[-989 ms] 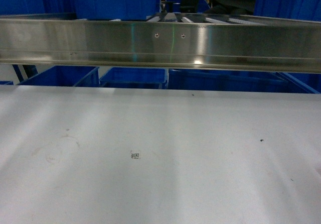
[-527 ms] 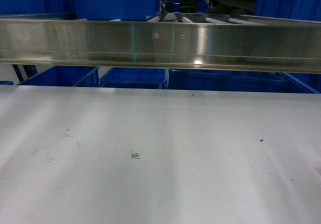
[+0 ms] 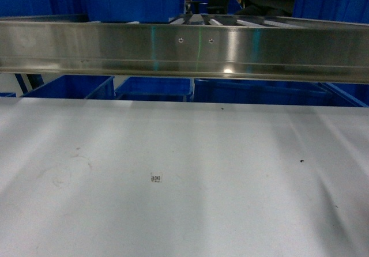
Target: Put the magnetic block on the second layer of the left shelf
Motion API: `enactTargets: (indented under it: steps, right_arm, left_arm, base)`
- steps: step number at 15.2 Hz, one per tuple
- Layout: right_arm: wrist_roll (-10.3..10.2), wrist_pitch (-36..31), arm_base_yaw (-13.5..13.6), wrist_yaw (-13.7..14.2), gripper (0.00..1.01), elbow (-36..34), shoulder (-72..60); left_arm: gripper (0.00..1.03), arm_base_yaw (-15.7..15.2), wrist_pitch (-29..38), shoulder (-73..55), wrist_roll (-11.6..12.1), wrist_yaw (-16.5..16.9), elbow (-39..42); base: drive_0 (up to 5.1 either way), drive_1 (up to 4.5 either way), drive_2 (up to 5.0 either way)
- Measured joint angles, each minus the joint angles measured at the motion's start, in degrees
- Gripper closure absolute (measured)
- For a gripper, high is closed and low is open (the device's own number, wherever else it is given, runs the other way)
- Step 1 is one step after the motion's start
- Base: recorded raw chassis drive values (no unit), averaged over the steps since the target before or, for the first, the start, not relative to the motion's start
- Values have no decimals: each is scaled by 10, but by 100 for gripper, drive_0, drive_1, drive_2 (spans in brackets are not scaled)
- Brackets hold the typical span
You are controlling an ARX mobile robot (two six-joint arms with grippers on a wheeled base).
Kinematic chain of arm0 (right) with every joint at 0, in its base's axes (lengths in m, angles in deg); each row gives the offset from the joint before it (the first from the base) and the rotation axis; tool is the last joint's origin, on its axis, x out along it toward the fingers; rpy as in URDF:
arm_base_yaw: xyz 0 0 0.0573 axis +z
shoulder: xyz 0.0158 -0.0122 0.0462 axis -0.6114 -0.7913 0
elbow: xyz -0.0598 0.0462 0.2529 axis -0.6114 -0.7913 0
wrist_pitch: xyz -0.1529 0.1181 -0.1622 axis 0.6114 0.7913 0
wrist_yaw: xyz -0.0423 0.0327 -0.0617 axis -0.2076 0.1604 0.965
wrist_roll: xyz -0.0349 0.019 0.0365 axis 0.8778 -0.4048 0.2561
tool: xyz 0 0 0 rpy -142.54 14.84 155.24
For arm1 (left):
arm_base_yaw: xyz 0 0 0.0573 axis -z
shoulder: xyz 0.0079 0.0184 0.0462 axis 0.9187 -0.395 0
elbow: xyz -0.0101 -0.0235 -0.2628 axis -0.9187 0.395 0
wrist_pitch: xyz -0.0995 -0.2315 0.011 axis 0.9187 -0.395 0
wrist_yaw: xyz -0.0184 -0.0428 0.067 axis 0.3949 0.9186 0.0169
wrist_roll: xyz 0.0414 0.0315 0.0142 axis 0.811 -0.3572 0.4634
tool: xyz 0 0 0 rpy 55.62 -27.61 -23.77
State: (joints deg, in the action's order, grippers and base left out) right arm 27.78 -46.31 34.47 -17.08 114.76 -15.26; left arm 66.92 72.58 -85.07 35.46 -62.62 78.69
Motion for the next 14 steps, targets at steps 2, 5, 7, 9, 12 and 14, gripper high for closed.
enactTargets:
  steps: [2, 5, 7, 9, 12, 14]
  right_arm:
    - [46, -6, 2, 24, 3, 3, -25]
    - [83, -49, -7, 33, 3, -23, -48]
    - [87, -85, -23, 23, 3, -40, -134]
    - [83, -105, -24, 15, 3, -45, -157]
    - [78, -123, -16, 10, 3, -63, -164]
    - [79, -134, -21, 6, 3, -80, -187]
  left_arm:
    - [5, 0, 0, 0, 0, 0, 0]
    - [5, 0, 0, 0, 0, 0, 0]
    - [5, 0, 0, 0, 0, 0, 0]
    - [5, 0, 0, 0, 0, 0, 0]
    - [5, 0, 0, 0, 0, 0, 0]
    - [5, 0, 0, 0, 0, 0, 0]
  base:
    - [0, 0, 0]
    - [0, 0, 0]
    - [0, 0, 0]
    - [0, 0, 0]
    - [0, 0, 0]
    - [0, 0, 0]
